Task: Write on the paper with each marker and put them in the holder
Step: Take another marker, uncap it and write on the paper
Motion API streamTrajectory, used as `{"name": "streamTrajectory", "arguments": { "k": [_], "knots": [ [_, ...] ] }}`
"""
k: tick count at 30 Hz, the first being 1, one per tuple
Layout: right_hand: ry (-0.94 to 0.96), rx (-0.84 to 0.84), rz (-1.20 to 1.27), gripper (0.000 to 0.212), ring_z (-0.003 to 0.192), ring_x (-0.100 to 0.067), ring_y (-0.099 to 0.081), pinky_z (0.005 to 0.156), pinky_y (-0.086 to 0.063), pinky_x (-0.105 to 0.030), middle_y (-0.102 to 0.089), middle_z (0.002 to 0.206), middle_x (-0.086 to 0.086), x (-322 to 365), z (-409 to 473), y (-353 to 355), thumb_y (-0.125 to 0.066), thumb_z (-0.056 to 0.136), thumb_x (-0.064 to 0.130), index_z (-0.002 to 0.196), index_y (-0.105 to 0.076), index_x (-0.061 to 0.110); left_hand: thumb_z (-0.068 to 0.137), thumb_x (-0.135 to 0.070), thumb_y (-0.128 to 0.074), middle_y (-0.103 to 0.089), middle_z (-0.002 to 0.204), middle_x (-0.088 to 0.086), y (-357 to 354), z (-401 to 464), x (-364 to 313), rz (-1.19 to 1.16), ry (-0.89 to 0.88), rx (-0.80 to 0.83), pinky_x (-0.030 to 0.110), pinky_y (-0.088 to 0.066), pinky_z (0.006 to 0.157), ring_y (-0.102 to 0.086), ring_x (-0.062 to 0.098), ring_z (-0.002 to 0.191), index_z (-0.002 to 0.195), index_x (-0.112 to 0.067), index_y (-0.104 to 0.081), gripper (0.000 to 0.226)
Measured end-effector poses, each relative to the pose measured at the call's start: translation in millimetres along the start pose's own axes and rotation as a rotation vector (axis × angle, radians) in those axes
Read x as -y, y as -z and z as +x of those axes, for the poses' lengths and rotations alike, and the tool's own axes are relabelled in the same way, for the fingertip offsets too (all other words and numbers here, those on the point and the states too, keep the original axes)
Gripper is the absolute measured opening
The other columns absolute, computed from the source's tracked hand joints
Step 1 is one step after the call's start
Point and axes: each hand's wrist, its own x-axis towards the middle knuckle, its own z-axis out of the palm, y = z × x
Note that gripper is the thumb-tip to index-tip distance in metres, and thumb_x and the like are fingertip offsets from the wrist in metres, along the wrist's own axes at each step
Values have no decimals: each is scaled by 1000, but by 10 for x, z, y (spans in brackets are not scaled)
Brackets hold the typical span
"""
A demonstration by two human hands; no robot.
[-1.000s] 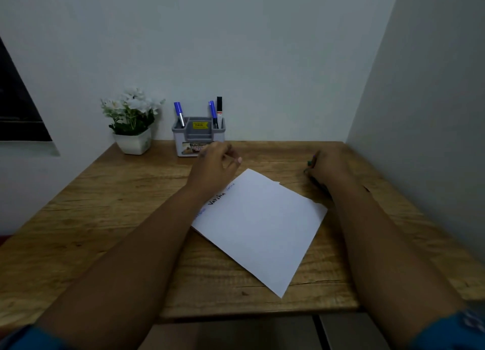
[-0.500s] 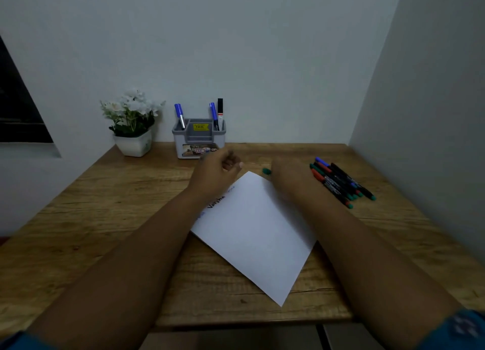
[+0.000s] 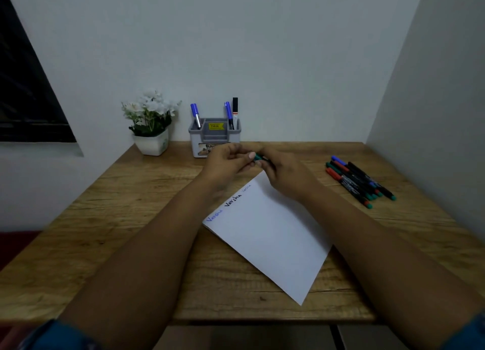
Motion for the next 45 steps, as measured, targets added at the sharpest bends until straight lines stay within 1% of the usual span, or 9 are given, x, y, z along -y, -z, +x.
{"name": "streamTrajectory", "arguments": {
  "k": [6,10,13,16,20,23,29,37,45],
  "knots": [
    [-73,123,-32,25,71,-14,-54,60,-34,-27,-56,80,8,-40,28,0,-51,100,25,117,-63,11,89,-5,-64,-70,90,17,93,93,22,32,70,-44,22,-58,74,-70,18,78,103,4,-63,16],
    [-245,265,52,57,116,-9,-56,87,-43,-24,-53,107,8,-96,1,126,-37,96,-1,148,-30,21,98,-16,-52,-67,100,11,201,202,-24,-64,51,-180,27,-55,77,-66,21,90,96,-14,-58,7],
    [-290,126,116,43,82,-12,-61,70,-53,-38,-59,91,-4,-178,-28,266,-40,93,-3,125,-45,25,102,-18,-44,-65,104,13,269,202,-107,-199,31,-195,32,-57,81,-66,25,94,100,-15,-55,12],
    [-543,-128,514,12,61,-5,-57,58,-50,-24,-61,83,-1,-171,-41,259,-43,103,15,103,-55,12,100,-12,-43,-66,104,18,266,183,-133,-256,32,-207,34,-59,79,-68,27,96,104,-9,-51,10],
    [-803,-167,1036,15,88,-15,-67,76,-54,-26,-68,114,-7,-212,10,198,-47,103,17,115,-55,13,98,-8,-43,-62,94,17,295,202,-65,20,113,-217,36,-56,70,-63,25,81,97,-10,-43,2],
    [-776,-121,978,11,75,-10,-65,63,-51,-19,-71,85,1,-191,6,122,-61,95,10,105,-56,10,99,-22,-42,-55,98,14,299,209,60,615,153,-153,32,-41,65,-46,16,73,104,-10,-46,13],
    [-742,12,855,27,51,-8,-46,50,-37,-17,-61,66,-3,17,10,-83,-64,93,24,95,-70,-3,82,-40,-71,-53,89,-9,261,127,76,912,112,10,29,-41,71,-52,11,85,104,-21,-58,32],
    [-647,193,657,9,75,-18,-63,75,-55,-29,-69,80,-10,-38,-6,-131,-68,80,-3,87,-71,0,81,-27,-76,-70,90,-7,286,156,232,737,132,100,23,-47,77,-61,8,88,95,-16,-76,17],
    [-564,170,480,9,71,-13,-66,76,-55,-32,-74,83,-13,-26,18,-152,-68,78,9,79,-74,15,71,-8,-82,-73,89,-3,272,155,215,657,158,196,19,-46,81,-62,8,91,92,-13,-77,21]
  ]
}}
